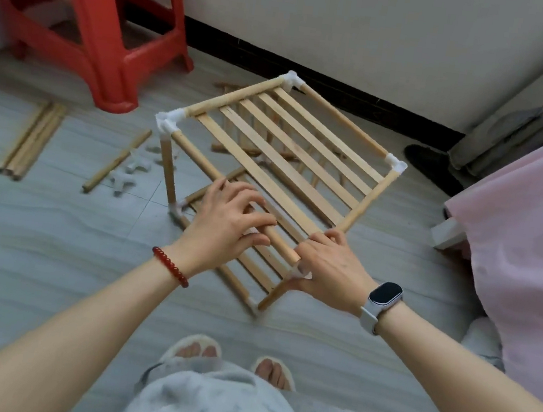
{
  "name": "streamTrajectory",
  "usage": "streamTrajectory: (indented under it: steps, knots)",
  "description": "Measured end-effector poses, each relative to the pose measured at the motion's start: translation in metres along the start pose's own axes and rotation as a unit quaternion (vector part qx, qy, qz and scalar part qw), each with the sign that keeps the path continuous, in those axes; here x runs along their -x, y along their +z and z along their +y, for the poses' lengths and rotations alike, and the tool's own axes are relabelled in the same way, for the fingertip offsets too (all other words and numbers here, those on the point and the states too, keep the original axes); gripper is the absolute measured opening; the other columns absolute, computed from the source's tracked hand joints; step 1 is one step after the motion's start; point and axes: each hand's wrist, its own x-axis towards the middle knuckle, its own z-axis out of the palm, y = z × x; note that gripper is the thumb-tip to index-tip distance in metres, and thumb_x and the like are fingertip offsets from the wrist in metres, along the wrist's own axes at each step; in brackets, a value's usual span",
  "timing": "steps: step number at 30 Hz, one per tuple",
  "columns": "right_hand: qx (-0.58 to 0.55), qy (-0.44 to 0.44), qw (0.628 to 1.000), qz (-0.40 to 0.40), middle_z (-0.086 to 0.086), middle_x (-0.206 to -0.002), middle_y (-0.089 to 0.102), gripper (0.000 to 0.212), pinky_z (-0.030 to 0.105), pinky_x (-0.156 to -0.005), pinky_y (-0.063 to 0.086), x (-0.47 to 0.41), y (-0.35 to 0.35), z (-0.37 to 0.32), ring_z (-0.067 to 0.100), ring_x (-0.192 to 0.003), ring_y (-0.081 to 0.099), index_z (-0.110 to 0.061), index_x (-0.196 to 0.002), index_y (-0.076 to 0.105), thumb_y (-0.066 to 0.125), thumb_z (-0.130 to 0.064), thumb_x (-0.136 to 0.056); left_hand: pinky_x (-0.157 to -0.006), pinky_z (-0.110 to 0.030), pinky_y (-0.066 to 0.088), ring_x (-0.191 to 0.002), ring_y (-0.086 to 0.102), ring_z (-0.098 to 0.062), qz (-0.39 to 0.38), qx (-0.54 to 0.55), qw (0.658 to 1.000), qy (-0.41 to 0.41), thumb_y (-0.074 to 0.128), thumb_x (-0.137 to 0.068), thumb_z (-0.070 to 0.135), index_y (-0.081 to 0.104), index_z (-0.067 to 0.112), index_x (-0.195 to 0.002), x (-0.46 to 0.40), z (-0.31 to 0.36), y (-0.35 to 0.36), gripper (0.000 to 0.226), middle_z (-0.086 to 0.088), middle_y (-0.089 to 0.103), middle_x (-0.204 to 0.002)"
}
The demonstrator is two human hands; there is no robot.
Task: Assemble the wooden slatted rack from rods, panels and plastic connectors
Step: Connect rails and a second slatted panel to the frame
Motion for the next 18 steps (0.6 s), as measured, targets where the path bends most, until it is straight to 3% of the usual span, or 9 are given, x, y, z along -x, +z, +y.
streamTrajectory:
  steps: [3,6,8,10,12,15,18]
  knots:
    - [-0.015,-0.006,1.000,-0.001,-0.011,-0.080,0.046,0.039,0.027,-0.085,0.022,-0.017,0.001,-0.018,0.010,-0.077,0.036,-0.021,-0.086,0.048,0.055,-0.058,-0.079,-0.100,-0.055,0.038,-0.120,0.043,-0.033,0.089,0.032,0.991,-0.096,0.075,-0.074,0.032,0.061,0.010,-0.120,0.025,-0.009,0.004,0.052,-0.020,0.052,-0.124]
    - [-0.075,-0.010,0.997,-0.015,-0.016,-0.067,0.037,0.038,0.028,-0.080,0.026,-0.032,0.000,-0.033,0.007,-0.066,0.034,-0.022,-0.079,0.041,0.060,-0.055,-0.078,-0.104,-0.043,0.037,-0.124,0.036,-0.026,0.130,0.089,0.976,-0.151,0.074,-0.076,0.030,0.046,0.003,-0.131,0.047,-0.009,0.006,0.068,-0.021,0.043,-0.130]
    - [-0.097,-0.007,0.995,-0.025,-0.017,-0.066,0.033,0.039,0.029,-0.077,0.026,-0.038,0.001,-0.040,0.005,-0.063,0.031,-0.025,-0.074,0.036,0.062,-0.053,-0.079,-0.106,-0.030,0.034,-0.124,0.039,-0.021,0.127,0.157,0.962,-0.181,0.067,-0.078,0.024,0.040,0.003,-0.134,0.058,-0.008,0.007,0.066,-0.014,0.042,-0.131]
    - [-0.104,-0.008,0.994,-0.036,-0.016,-0.067,0.035,0.039,0.028,-0.076,0.025,-0.042,0.000,-0.044,0.010,-0.068,0.035,-0.027,-0.072,0.033,0.062,-0.052,-0.079,-0.099,-0.015,0.036,-0.116,0.046,-0.014,0.120,0.257,0.927,-0.246,0.063,-0.082,0.015,0.039,0.009,-0.132,0.065,-0.005,0.008,0.055,-0.003,0.045,-0.125]
    - [-0.107,-0.016,0.993,-0.042,-0.015,-0.073,0.039,0.034,0.026,-0.075,0.023,-0.041,-0.002,-0.042,0.011,-0.075,0.037,-0.025,-0.078,0.041,0.062,-0.051,-0.080,-0.093,-0.018,0.043,-0.110,0.052,-0.012,0.074,0.339,0.889,-0.297,0.061,-0.084,0.006,0.046,0.016,-0.122,0.066,0.000,0.010,0.041,0.004,0.052,-0.115]
    - [-0.112,-0.024,0.993,-0.015,-0.010,-0.093,0.051,0.034,0.023,-0.083,0.025,-0.034,-0.004,-0.035,0.009,-0.091,0.041,-0.021,-0.102,0.056,0.062,-0.048,-0.082,-0.091,-0.031,0.047,-0.104,0.056,-0.012,0.010,0.344,0.893,-0.289,0.060,-0.083,0.001,0.057,0.021,-0.105,0.070,0.009,0.014,0.030,0.008,0.058,-0.104]
    - [-0.112,-0.030,0.992,0.039,-0.005,-0.115,0.056,0.042,0.025,-0.105,0.017,-0.019,-0.001,-0.029,0.012,-0.116,0.045,-0.020,-0.121,0.055,0.065,-0.035,-0.084,-0.081,-0.034,0.047,-0.091,0.050,-0.015,0.126,0.210,0.939,-0.240,0.059,-0.078,0.011,0.055,0.007,-0.097,0.073,0.014,0.006,0.020,-0.005,0.054,-0.096]
